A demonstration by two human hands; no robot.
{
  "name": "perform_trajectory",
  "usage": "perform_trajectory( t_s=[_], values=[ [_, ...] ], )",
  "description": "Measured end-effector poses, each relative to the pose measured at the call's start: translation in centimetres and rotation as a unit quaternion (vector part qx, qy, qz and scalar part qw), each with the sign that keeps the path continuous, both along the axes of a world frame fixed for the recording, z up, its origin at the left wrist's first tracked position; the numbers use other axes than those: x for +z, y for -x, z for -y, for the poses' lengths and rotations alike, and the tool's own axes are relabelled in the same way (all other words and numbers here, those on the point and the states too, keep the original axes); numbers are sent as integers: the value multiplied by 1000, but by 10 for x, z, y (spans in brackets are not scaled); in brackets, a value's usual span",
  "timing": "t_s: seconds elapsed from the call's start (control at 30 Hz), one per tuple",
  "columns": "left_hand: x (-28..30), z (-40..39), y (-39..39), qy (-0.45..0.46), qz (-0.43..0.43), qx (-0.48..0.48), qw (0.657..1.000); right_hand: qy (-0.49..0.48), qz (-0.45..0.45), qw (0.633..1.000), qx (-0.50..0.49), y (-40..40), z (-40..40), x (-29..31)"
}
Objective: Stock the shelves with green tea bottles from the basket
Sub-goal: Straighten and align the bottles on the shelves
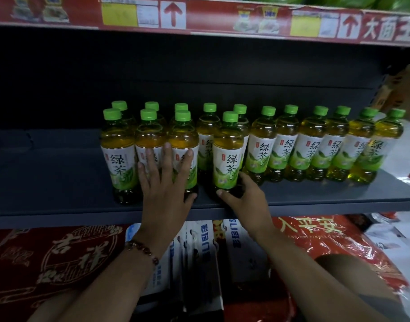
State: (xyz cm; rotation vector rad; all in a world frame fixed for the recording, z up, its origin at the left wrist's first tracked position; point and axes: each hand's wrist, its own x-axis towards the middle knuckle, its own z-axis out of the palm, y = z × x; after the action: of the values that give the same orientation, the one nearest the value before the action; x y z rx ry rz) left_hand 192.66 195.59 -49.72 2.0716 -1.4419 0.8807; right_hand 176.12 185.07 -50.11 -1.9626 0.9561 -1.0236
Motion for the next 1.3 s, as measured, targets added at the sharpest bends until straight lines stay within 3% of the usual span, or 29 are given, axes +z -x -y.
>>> perform_trajectory(
  t_s=[0.33,0.53,0.7,0.8,0.9,1.0,1.3],
  values=[
    [2,1,12,15,-28,-12,999,32,3,998,62,-16,-9,-3],
    [14,8,28,20,-17,-45,999,30,-48,991,119,-4,-4,21],
    [36,26,33,22,32,-41,998,102,6,995,6,22,22,100],
    [38,33,34,12,44,-31,998,144,-51,988,3,8,44,135],
    [35,35,33,8,43,-29,999,121,-124,985,23,-17,64,143],
    [33,36,33,3,44,-35,998,158,-184,969,-42,-27,73,142],
    [32,36,33,-1,27,-43,999,230,-176,957,1,17,62,151]
  ],
)
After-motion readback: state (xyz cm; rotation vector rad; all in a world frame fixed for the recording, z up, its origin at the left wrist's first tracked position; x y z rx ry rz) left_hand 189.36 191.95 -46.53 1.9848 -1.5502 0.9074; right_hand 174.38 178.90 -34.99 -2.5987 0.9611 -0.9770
